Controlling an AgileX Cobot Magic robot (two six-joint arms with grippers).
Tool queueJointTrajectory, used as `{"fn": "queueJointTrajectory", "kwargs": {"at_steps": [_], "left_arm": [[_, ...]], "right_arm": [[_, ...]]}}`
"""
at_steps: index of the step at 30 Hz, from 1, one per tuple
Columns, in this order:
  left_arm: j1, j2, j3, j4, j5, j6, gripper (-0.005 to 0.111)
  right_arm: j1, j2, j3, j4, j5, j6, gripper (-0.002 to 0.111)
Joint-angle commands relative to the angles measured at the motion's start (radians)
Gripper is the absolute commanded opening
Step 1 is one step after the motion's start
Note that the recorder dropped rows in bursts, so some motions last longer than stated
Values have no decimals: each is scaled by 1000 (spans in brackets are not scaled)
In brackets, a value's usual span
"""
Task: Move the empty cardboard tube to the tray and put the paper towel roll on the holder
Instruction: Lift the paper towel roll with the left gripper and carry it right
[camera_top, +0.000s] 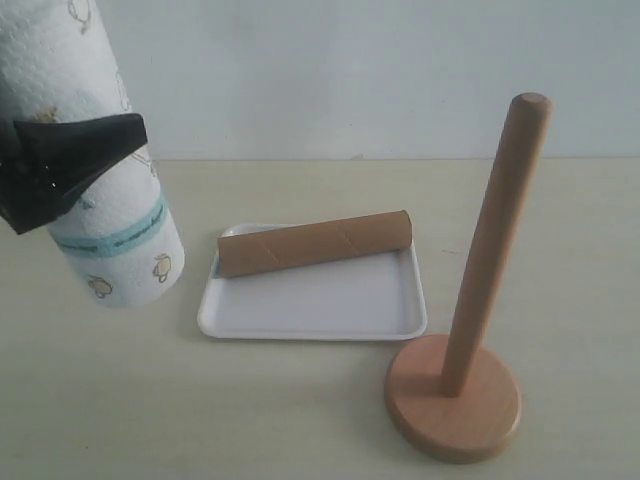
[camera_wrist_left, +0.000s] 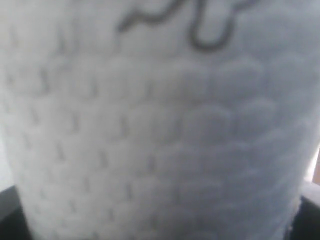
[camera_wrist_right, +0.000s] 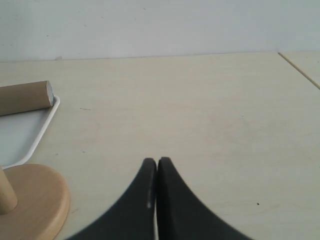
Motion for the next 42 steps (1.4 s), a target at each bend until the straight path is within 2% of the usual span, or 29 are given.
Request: {"fn": "queueJointTrajectory", "kwargs": {"at_steps": [1, 5, 7, 10, 13, 19, 25, 28, 33, 39, 42], "left_arm": [[0, -73, -22, 5, -64, -161, 4], [-8, -93, -95, 47, -167, -267, 4], [-41, -95, -143, 48, -156, -315, 4], [-131, -95, -223, 58, -86, -328, 4], [-255, -95, -306, 58, 18, -328, 4], [-487, -59, -467, 41, 312, -337, 4], [-631, 73, -671, 41, 421, -416, 4], [-682, 143, -781, 81, 461, -496, 4], [-751, 264, -959, 273, 484, -712, 4], [-787, 386, -1127, 497, 491, -953, 4], [-787, 418, -1167, 630, 494, -1069, 4]], "right_arm": [[-5, -4, 4, -1, -5, 0, 0], [-5, -4, 4, -1, -5, 0, 0], [-5, -4, 4, -1, -5, 0, 0], [-5, -4, 4, -1, -5, 0, 0], [-5, -4, 4, -1, -5, 0, 0], [-5, -4, 4, -1, -5, 0, 0], [-5, -4, 4, -1, -5, 0, 0], [-5, -4, 4, -1, -5, 0, 0], [-5, -4, 4, -1, -5, 0, 0], [-5, -4, 4, -1, -5, 0, 0], [-5, -4, 4, -1, -5, 0, 0]]}}
